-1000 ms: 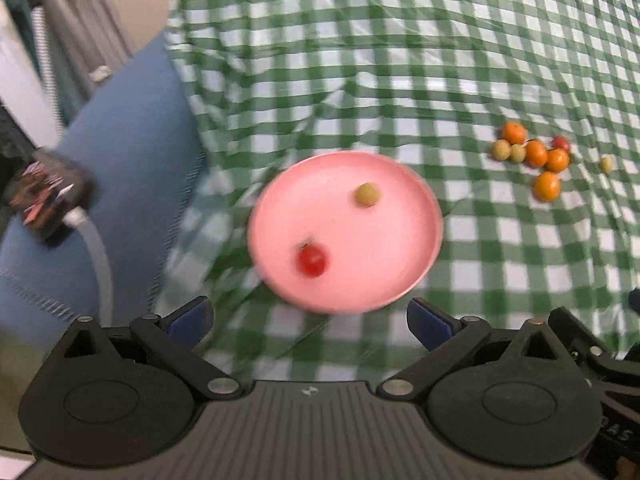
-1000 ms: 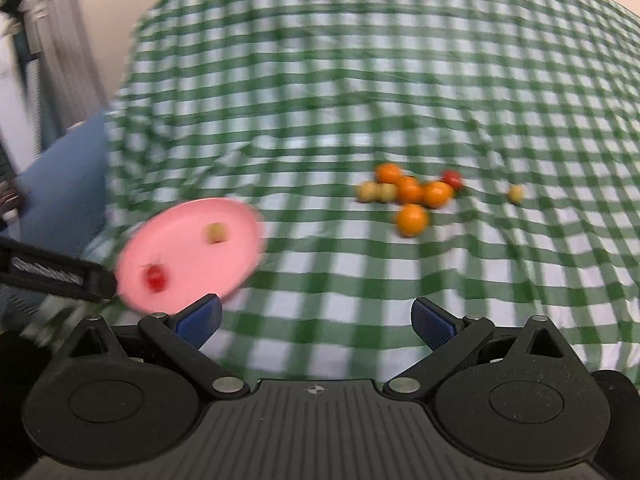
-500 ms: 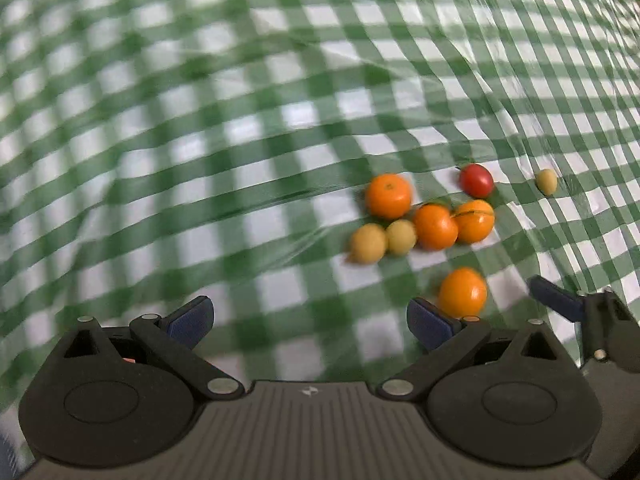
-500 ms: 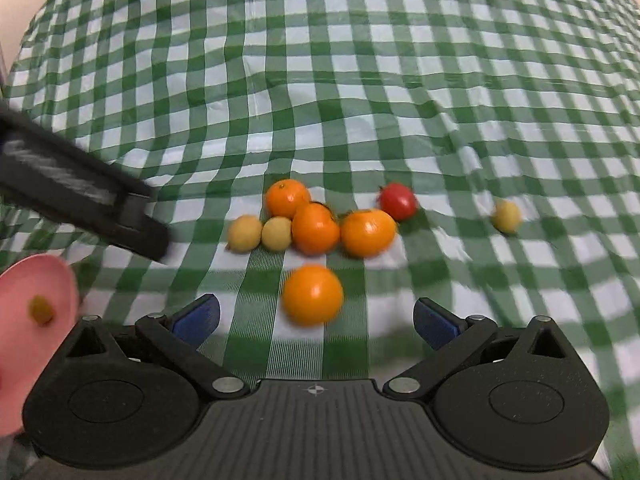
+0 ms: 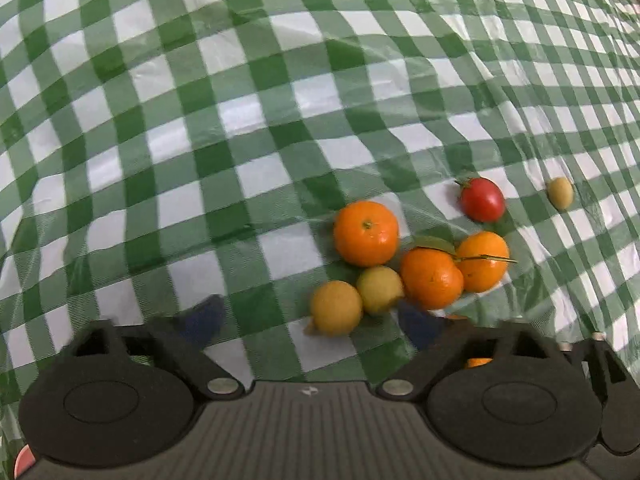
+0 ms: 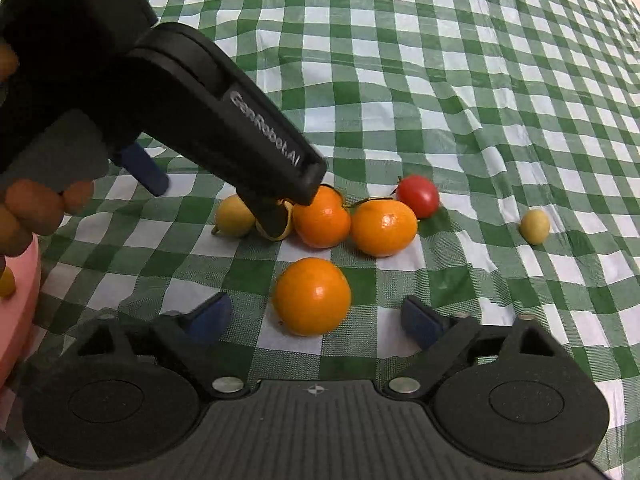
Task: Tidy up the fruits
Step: 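Grasp a yellow fruit with the left tool while the right tool grasps the large orange, then carry both fruits over the pink plate and open both tools to release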
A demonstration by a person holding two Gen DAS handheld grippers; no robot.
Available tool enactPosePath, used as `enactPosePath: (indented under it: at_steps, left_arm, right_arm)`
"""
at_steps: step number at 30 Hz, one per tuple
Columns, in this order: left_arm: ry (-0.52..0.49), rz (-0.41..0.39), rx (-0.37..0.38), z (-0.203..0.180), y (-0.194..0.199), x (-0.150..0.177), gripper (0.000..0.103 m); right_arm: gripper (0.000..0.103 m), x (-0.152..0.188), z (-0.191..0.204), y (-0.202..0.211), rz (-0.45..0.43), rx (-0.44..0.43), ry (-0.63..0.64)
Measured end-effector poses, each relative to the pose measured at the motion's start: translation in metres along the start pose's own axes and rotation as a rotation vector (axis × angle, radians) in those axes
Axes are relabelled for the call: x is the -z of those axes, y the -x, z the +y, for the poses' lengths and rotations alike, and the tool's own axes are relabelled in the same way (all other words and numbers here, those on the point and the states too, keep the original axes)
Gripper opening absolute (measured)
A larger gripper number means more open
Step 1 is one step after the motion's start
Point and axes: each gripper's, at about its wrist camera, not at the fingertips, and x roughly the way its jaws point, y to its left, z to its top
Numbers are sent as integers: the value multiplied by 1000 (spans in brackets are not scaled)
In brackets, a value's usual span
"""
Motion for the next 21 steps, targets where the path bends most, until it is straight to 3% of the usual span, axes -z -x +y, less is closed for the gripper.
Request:
enactPosePath:
  at_steps: [1, 2, 3, 12, 17, 21]
  left_arm:
    - [-6, 1, 17, -2, 1, 0, 49]
    - [-17, -2, 12, -5, 2, 0, 34]
    - [-35, -11, -11, -9, 4, 1, 29]
    - [-36, -67, -44, -4, 34, 15, 29]
    - [11, -126, -98, -1, 87, 41, 29]
    - [61, -145, -148, 0, 136, 79, 29]
  right_arm:
    - [51, 0, 1, 2, -10, -1, 12]
    - [40, -1, 1, 2, -11, -6, 25]
    - [40, -1, 1, 3, -10, -7, 25]
    - [40, -5, -12, 13, -39, 20, -63]
    - [39, -10, -23, 36, -79, 36, -112]
    - [39, -20, -32, 82, -122, 12, -203]
